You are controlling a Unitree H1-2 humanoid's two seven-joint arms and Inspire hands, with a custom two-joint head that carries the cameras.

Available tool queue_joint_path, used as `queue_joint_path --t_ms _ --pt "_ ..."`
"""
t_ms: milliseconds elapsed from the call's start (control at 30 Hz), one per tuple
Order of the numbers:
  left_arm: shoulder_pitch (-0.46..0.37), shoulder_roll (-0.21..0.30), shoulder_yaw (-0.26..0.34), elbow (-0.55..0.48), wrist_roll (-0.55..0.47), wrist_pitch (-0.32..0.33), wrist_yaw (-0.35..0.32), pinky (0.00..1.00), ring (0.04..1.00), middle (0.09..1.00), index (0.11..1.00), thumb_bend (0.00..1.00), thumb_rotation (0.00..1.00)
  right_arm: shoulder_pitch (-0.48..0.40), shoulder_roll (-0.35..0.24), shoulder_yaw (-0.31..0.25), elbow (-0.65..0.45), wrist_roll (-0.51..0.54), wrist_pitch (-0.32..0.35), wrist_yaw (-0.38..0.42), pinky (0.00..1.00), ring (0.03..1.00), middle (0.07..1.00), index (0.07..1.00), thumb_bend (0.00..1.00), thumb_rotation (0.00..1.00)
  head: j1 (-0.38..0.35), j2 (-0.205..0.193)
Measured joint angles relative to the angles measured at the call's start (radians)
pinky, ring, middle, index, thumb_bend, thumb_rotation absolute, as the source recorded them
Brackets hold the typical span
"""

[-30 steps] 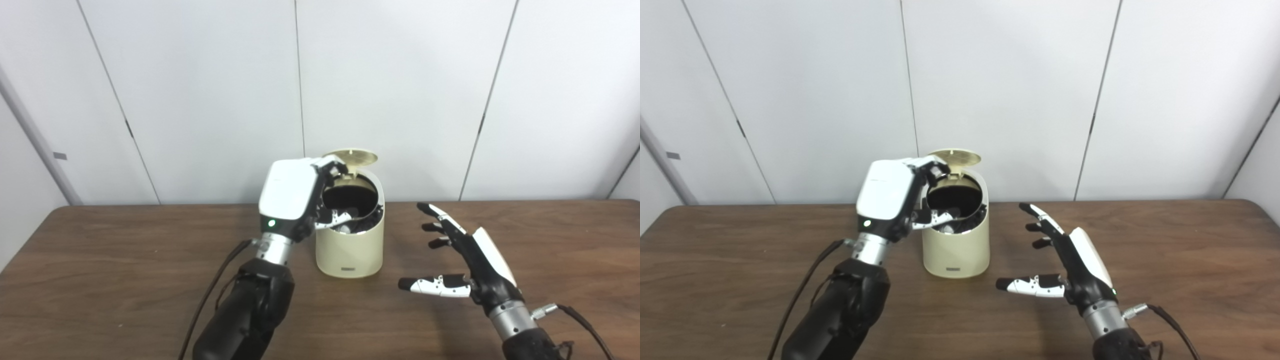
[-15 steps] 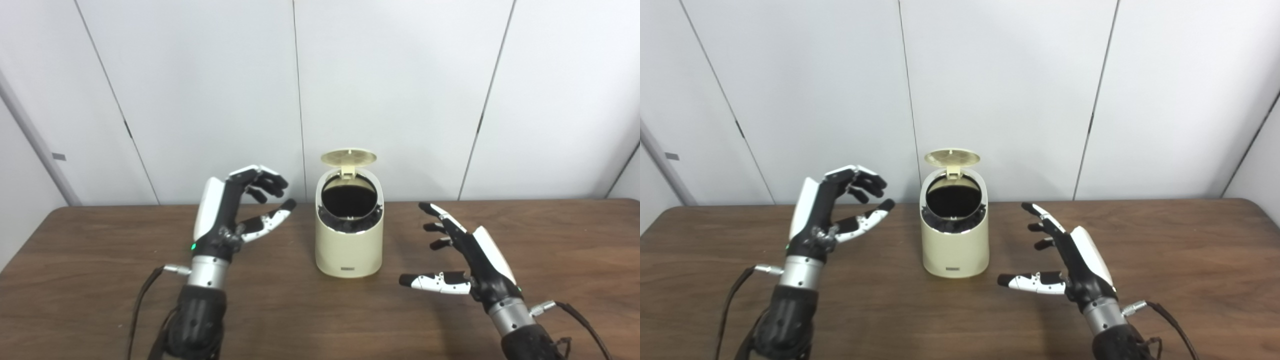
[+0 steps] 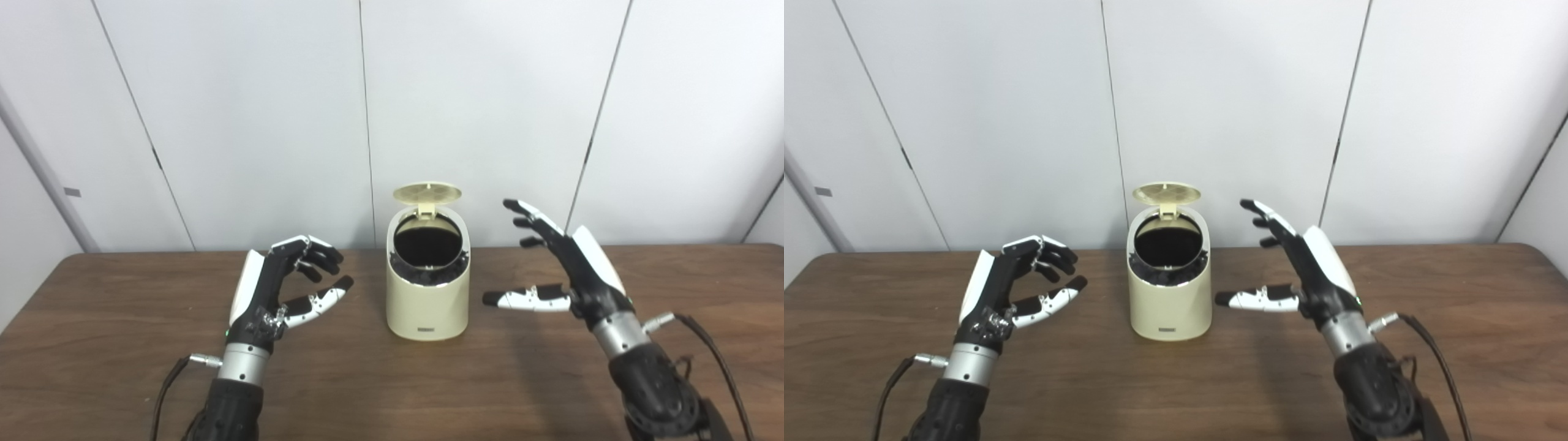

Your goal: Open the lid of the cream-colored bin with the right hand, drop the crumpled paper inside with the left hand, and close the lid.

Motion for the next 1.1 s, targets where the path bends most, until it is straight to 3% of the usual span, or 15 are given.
queue_joint_path --t_ms 300,467,667,933,1100 --pt "0.05 -0.021 -0.004 0.025 -0.013 -0.001 -0.015 0.47 0.569 0.49 0.51 0.52 0.0 -0.161 -0.015 0.04 0.033 -0.052 0.01 0.03 0.69 0.819 0.862 0.835 0.69 0.39 0.006 -0.005" --pt "0.06 -0.02 -0.001 0.028 -0.012 -0.003 -0.015 0.48 0.57 0.489 0.511 0.52 0.0 -0.214 -0.015 0.061 0.063 -0.083 0.043 0.06 0.68 0.826 0.877 0.84 0.65 0.4 0.011 -0.008" --pt "0.061 -0.021 -0.001 0.029 -0.01 -0.009 -0.015 0.48 0.576 0.488 0.513 0.52 0.0 -0.264 -0.027 0.101 0.113 -0.143 0.043 0.075 0.64 0.805 0.851 0.833 0.65 0.5 0.015 -0.008" --pt "0.065 -0.026 0.001 0.029 -0.013 -0.009 -0.015 0.47 0.572 0.486 0.52 0.51 0.0 -0.287 -0.043 0.134 0.138 -0.219 0.044 0.076 0.73 0.85 0.847 0.822 0.64 0.57 0.018 -0.003" --pt "0.065 -0.032 0.003 0.029 -0.01 -0.007 -0.014 0.46 0.564 0.485 0.522 0.51 0.0 -0.287 -0.04 0.144 0.116 -0.237 0.062 0.096 0.77 0.866 0.843 0.813 0.62 0.57 0.021 0.001"
